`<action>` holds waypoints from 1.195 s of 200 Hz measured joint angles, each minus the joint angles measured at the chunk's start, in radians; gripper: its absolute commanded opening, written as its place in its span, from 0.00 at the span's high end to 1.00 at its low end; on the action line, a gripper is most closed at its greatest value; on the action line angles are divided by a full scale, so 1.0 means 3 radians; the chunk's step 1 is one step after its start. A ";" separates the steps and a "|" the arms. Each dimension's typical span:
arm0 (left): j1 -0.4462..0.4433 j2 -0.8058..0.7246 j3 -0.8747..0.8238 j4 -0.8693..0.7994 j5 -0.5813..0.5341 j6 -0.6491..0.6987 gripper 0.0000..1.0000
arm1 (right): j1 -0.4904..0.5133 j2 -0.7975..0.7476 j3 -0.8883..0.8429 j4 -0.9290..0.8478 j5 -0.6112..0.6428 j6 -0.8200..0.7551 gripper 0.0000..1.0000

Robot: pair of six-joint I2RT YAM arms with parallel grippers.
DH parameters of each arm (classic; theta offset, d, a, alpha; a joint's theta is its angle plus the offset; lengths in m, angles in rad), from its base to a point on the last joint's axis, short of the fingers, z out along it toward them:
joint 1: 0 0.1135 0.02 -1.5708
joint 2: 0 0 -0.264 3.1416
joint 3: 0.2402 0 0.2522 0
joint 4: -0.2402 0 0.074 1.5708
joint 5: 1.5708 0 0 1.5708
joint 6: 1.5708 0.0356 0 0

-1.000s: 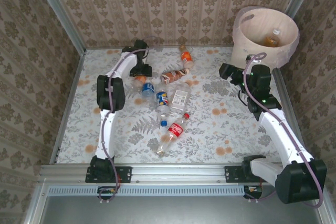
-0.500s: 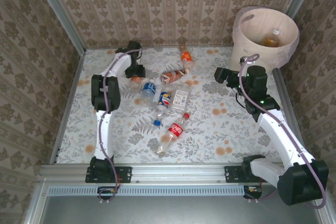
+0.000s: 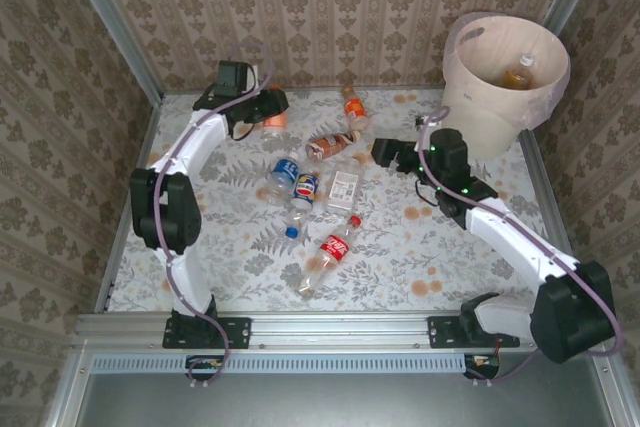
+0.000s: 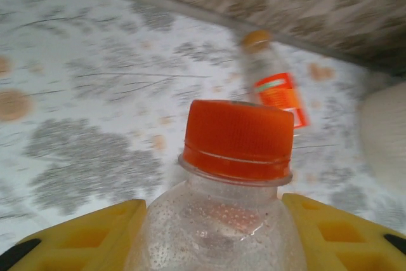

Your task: Put the plastic bottles in the bin

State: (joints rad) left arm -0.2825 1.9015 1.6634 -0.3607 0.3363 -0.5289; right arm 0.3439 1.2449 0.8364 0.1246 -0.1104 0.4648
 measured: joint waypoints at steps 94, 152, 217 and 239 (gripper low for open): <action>-0.0609 -0.0277 -0.0676 0.1217 0.0351 -0.0787 0.61 | 0.0676 0.0922 0.0295 0.0936 -0.0546 0.0223 0.00; -0.0743 -0.0469 -0.0835 0.1619 0.0365 -0.1076 0.61 | 0.0745 0.1189 0.0661 0.0968 -0.0298 0.0360 0.00; -0.0849 -0.0496 -0.0944 0.1677 0.0355 -0.1157 0.61 | 0.0710 0.1399 0.1036 0.0526 -0.0264 0.0057 0.34; -0.0871 -0.0496 -0.0945 0.1680 0.0317 -0.1156 0.61 | 0.0687 0.1395 0.1057 0.0431 -0.0282 0.0051 0.44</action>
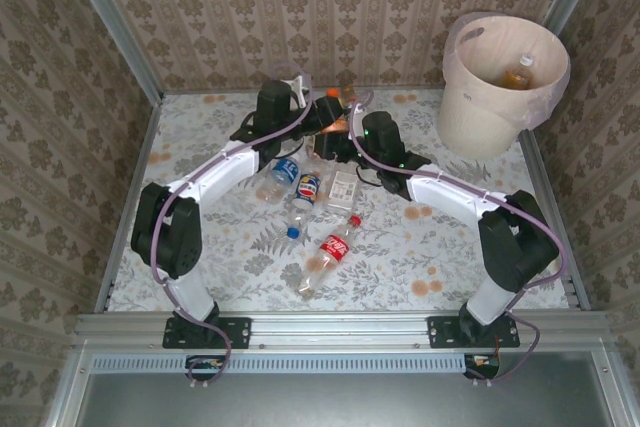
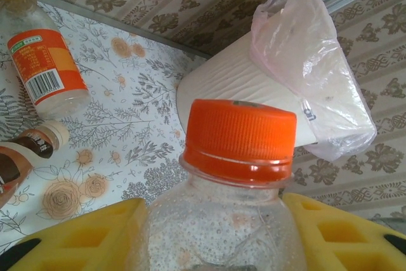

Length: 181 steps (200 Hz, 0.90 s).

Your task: Put the plastic bottles in the bin

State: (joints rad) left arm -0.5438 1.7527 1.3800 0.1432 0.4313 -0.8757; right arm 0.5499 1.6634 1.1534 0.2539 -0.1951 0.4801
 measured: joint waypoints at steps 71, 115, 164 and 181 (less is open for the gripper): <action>-0.0019 0.0000 0.0027 -0.0005 0.0072 0.0004 0.21 | -0.0067 -0.0107 0.0020 -0.0235 -0.0123 -0.0114 0.60; -0.0015 0.0000 0.0351 -0.0341 0.0184 0.0201 0.00 | -0.0140 -0.0313 -0.0003 -0.0351 -0.0098 -0.0247 0.61; 0.0011 -0.0160 0.0412 -0.0397 0.0193 0.0324 0.00 | -0.0248 -0.0529 -0.0214 -0.0490 -0.0048 -0.0309 0.62; 0.0047 -0.0300 0.0411 -0.0483 0.0089 0.0401 0.00 | -0.0378 -0.0603 -0.0291 -0.0590 -0.0017 -0.0336 0.63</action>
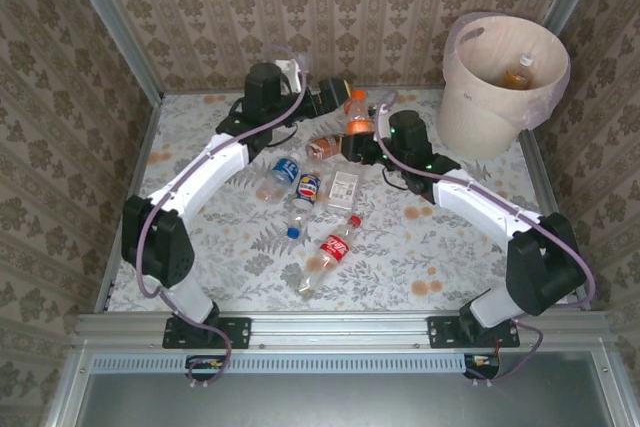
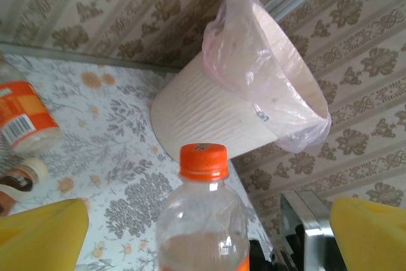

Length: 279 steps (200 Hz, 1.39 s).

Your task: Put the plastic bottles in the bin

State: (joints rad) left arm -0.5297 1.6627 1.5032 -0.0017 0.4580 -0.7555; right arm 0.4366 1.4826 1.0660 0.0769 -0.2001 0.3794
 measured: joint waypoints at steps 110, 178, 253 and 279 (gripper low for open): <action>0.0380 -0.0810 -0.0927 -0.0272 -0.1083 0.0103 0.00 | -0.1478 -0.0211 0.0975 -0.0809 0.0107 -0.0712 0.63; 0.0515 -0.1128 -0.1062 -0.0696 -0.1656 0.0102 0.00 | -0.1929 0.0518 0.1982 -0.1195 0.0108 -0.0815 0.61; 0.0872 -0.0956 -0.1260 -0.1109 -0.1853 0.0086 0.00 | -0.1971 0.1282 0.3001 -0.1727 0.0294 -0.0907 0.41; 0.0913 -0.0846 -0.1260 -0.1191 -0.1812 0.0084 0.00 | -0.1971 0.1385 0.3077 -0.1865 0.0282 -0.0909 0.29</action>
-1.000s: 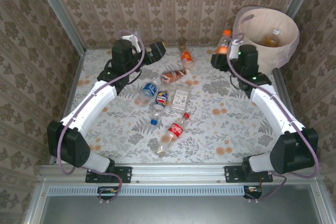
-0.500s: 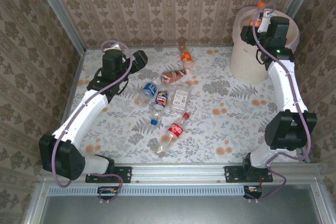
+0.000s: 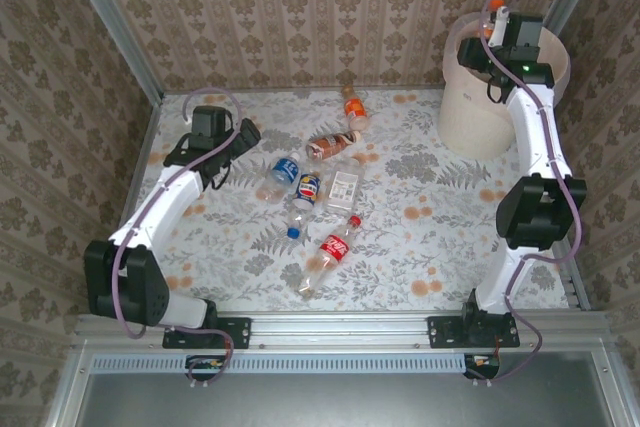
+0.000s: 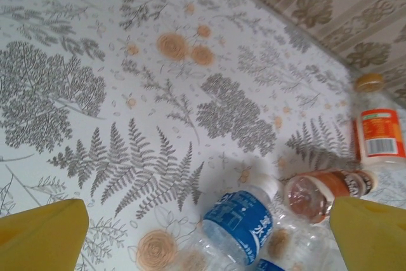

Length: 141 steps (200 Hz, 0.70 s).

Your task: Put the plastic bottles in the bin

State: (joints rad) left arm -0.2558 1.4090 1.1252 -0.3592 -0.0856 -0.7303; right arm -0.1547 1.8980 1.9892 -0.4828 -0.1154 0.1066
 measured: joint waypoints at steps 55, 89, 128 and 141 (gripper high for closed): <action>0.0005 0.0169 0.0011 -0.0048 0.0116 -0.0009 0.00 | 0.0000 -0.0011 0.0003 -0.0076 -0.0179 -0.0006 0.22; 0.0005 0.0238 0.0027 -0.0048 0.0205 -0.0008 0.00 | 0.0000 -0.0151 -0.0092 -0.0070 -0.0256 0.0004 0.19; 0.0005 0.0244 0.0027 0.0043 0.0385 0.0074 0.00 | 0.0000 -0.0431 -0.0360 0.0047 -0.0345 0.0047 0.15; 0.0005 0.0253 0.0027 0.0083 0.0455 0.0136 0.00 | 0.0001 -0.0532 -0.0476 0.0099 -0.0366 0.0088 0.13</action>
State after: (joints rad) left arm -0.2543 1.4849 1.1332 -0.3344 0.0509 -0.6895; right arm -0.1543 1.7386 1.8465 -0.4530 -0.2253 0.1329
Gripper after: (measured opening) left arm 0.999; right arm 0.851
